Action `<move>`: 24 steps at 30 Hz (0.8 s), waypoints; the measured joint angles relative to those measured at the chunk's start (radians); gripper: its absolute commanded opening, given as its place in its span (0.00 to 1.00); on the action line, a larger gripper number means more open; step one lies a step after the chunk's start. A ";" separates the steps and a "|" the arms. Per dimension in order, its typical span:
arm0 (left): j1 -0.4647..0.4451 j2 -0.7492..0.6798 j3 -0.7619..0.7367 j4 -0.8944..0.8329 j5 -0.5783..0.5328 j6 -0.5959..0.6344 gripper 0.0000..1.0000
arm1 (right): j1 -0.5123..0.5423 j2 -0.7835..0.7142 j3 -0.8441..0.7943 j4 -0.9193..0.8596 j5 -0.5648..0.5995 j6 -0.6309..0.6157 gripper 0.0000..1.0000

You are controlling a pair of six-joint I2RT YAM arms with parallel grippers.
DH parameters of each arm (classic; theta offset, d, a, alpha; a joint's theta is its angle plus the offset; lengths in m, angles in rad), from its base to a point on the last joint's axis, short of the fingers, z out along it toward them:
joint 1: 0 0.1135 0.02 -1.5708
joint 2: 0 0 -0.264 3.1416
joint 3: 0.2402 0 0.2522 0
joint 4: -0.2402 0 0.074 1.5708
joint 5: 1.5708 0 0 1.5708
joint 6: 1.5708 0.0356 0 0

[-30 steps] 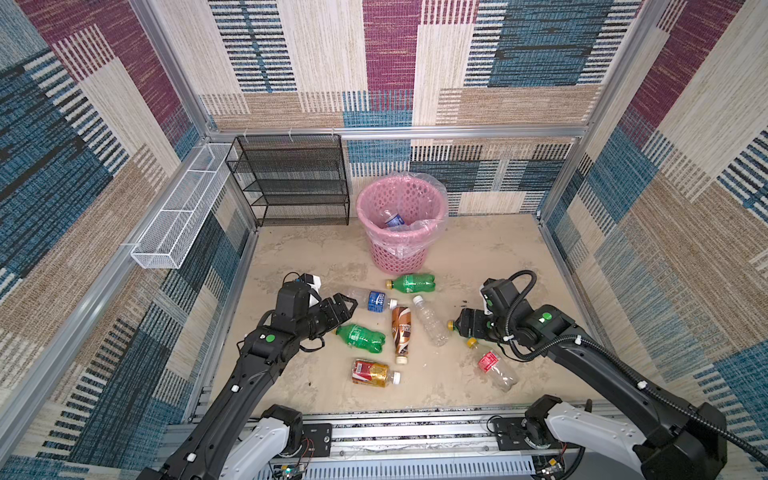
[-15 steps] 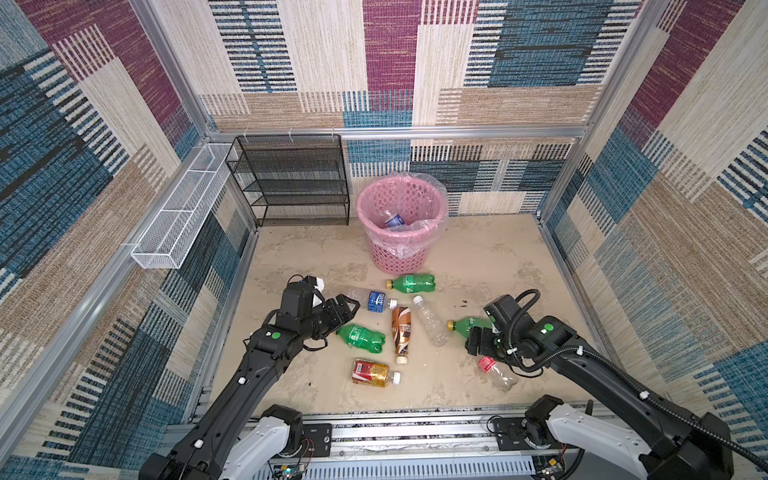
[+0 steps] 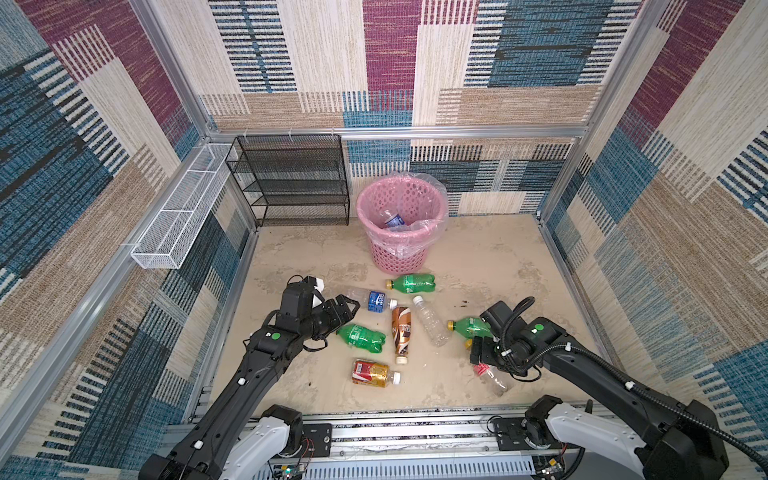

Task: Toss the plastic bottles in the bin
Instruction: 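Grasp the red-labelled yellow-capped bottle with the right gripper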

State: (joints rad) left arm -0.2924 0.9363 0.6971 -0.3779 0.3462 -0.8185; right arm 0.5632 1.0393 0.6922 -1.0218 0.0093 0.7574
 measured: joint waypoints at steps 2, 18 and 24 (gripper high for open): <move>0.000 0.000 -0.002 0.000 0.000 0.000 0.84 | 0.000 0.010 -0.003 0.002 -0.002 -0.005 0.89; 0.000 0.000 -0.007 0.003 0.000 0.000 0.84 | 0.012 0.029 -0.032 0.031 -0.108 -0.063 0.82; 0.000 -0.002 -0.011 0.010 0.000 -0.001 0.84 | 0.027 0.033 -0.039 0.044 -0.147 -0.078 0.85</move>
State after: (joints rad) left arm -0.2924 0.9348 0.6857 -0.3676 0.3462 -0.8192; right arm 0.5900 1.0721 0.6537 -0.9779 -0.1375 0.6796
